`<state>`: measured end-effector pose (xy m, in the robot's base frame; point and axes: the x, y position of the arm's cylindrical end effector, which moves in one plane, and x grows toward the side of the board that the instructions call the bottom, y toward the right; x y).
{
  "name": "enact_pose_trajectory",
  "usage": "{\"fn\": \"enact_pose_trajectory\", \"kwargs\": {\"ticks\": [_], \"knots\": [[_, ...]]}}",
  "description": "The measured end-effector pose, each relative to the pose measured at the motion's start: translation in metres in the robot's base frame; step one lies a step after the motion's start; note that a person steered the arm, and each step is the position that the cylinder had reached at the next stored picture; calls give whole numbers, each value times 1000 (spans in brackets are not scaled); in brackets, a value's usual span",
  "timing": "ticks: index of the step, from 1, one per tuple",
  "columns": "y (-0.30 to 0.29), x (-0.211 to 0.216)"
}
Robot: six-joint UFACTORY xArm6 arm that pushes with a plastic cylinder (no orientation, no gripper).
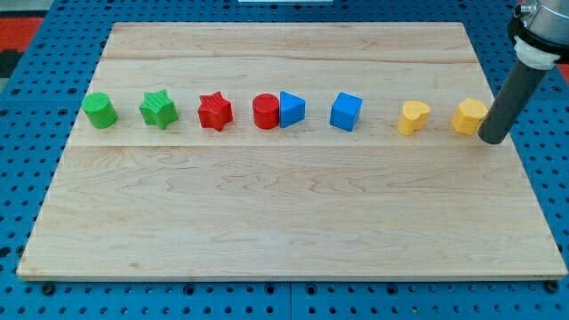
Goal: Move blue cube along with blue triangle into red circle
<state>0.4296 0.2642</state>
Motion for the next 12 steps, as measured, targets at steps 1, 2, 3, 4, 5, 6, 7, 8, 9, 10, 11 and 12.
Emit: {"fn": "enact_pose_trajectory", "kwargs": {"ticks": [1, 2, 3, 4, 5, 6, 7, 8, 9, 10, 11, 12], "knots": [[0, -20], [-42, -28], [-23, -14], [-47, 1], [-86, 7], [-109, -11], [-127, -36], [-181, -36], [-253, -44], [-273, -55], [-247, -73], [-264, -104]]}}
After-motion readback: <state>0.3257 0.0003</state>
